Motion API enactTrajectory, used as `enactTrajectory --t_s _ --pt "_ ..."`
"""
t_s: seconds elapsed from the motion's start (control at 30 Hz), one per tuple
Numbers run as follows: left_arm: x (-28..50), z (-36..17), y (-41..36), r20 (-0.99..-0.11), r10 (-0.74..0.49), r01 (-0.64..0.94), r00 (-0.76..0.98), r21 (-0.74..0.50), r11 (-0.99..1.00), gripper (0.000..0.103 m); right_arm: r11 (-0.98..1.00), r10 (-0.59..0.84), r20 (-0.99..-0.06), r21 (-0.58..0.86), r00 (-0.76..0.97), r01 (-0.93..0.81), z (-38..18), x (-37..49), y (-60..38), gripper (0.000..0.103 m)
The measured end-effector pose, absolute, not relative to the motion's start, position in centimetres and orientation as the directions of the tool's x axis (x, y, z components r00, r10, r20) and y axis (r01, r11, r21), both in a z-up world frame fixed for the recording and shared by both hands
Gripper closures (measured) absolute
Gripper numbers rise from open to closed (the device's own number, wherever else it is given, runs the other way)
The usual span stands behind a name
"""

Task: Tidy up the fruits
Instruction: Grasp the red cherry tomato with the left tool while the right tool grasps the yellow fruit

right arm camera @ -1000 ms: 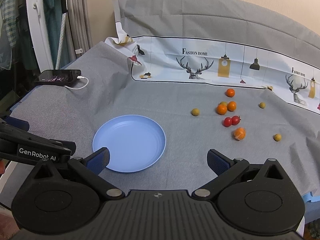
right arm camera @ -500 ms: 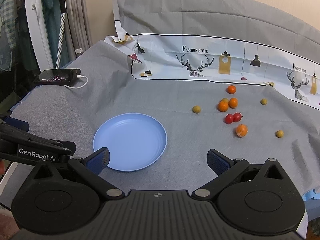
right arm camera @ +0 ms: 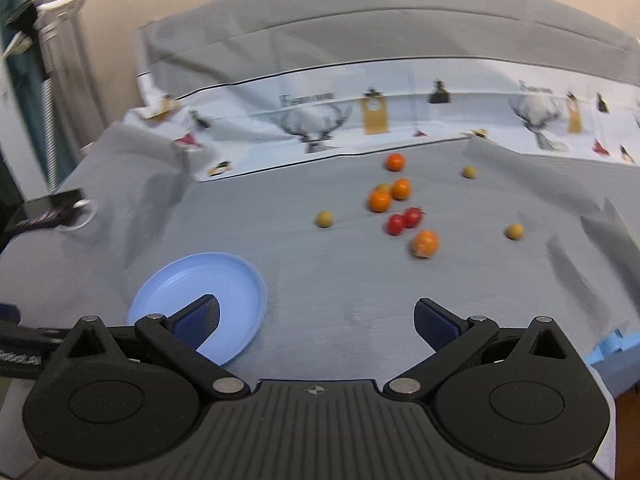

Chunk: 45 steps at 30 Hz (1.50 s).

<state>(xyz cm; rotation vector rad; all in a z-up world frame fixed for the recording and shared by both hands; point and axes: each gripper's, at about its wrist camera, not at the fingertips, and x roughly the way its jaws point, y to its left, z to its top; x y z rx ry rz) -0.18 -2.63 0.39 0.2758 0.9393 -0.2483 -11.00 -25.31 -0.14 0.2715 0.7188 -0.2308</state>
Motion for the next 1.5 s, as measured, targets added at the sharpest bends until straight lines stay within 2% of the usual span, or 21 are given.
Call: enactTrajectory --t_s 0.27,0.67,1.07,1.4,1.5 --pt "2.5 -0.5 -7.2 -0.832 -0.122 0.365 0.541 0.101 0.926 0.0 0.872 -0.247 -0.68 0.155 0.691 0.465 -2.3 -10.9 -31.2 0.0" --pt "8.1 -6.2 -15.5 -0.889 -0.1 0.427 0.447 0.114 0.897 0.0 0.753 -0.404 -0.716 0.093 0.57 0.651 -8.5 -8.5 -39.6 0.0" --pt "15.7 -11.2 -23.7 -0.872 -0.102 0.463 0.479 0.153 0.873 0.0 0.636 -0.549 -0.711 -0.014 0.439 0.771 -14.8 -3.8 -49.0 0.0" --pt "20.9 -17.1 -28.5 -0.874 -0.081 0.508 0.479 0.2 0.838 0.0 0.611 -0.565 -0.738 -0.074 0.369 0.788 -19.5 0.3 -53.8 0.0" --pt "21.9 -18.4 -29.6 -0.873 -0.088 0.525 0.48 0.206 0.826 0.0 0.613 -0.574 -0.719 -0.06 0.392 0.788 -20.1 0.9 -54.6 0.0"
